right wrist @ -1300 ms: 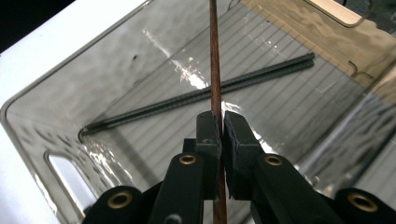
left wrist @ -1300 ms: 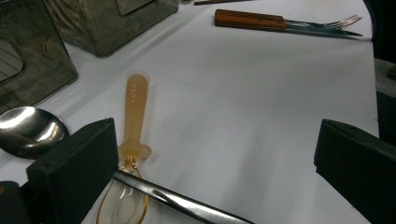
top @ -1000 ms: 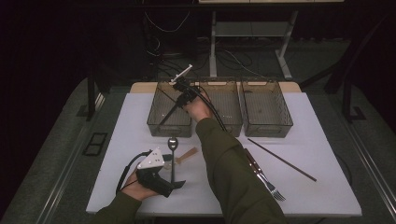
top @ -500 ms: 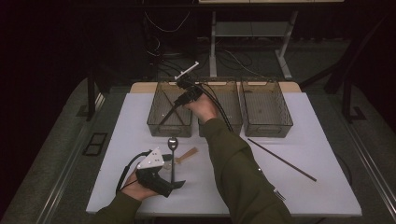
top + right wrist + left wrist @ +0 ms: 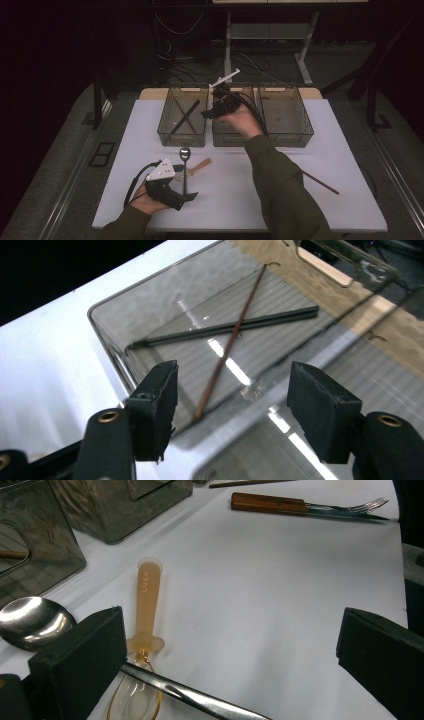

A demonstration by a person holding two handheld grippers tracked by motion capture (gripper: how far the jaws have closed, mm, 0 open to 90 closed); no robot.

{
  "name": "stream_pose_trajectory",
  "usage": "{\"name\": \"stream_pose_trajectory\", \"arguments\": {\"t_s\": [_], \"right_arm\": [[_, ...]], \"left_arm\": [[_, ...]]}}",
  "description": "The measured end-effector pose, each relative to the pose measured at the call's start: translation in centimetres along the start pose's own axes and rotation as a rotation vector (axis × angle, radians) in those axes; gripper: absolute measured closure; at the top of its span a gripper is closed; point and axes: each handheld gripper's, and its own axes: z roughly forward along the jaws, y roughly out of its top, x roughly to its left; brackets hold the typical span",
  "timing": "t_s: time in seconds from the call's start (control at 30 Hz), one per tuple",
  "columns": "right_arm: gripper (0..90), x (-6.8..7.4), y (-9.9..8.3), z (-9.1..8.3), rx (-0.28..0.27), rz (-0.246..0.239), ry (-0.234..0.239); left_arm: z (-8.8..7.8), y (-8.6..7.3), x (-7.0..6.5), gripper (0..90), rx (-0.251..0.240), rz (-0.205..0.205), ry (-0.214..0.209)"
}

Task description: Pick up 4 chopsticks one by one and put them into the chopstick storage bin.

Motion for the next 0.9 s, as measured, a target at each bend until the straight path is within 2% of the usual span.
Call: {"name": "stream_pose_trajectory", "arguments": {"t_s": [0.07, 0.17, 0.57, 0.63, 0.67, 0.7, 0.9], "right_arm": [[35.0, -0.2, -0.6, -0.8, -0.014, -0.004, 0.013], [34.2, -0.4, -1.5, -1.9, -0.03, -0.01, 0.031], [32.4, -1.3, -4.8, -5.5, -0.063, -0.053, 0.033], [32.3, -1.4, -5.5, -6.2, -0.068, -0.049, 0.034], [32.3, -1.4, -5.8, -6.4, -0.069, -0.049, 0.033], [32.3, -1.5, -6.1, -6.7, -0.071, -0.051, 0.033], [31.6, -2.1, -8.4, -8.2, -0.086, -0.049, 0.035]], "left_arm": [[0.1, 0.0, 0.0, 0.0, -0.003, -0.004, 0.002], [0.0, 0.0, 0.1, 0.0, 0.004, 0.013, 0.006], [-0.1, 0.0, 0.2, 0.0, 0.0, 0.004, 0.002], [-0.1, -0.1, 0.2, 0.0, -0.002, 0.001, 0.004], [-0.1, -0.1, 0.3, 0.0, 0.011, 0.015, 0.004], [-0.1, -0.1, 0.2, 0.0, 0.003, 0.004, 0.005], [-0.1, -0.1, 0.2, 0.0, 0.001, 0.009, 0.005]]}}
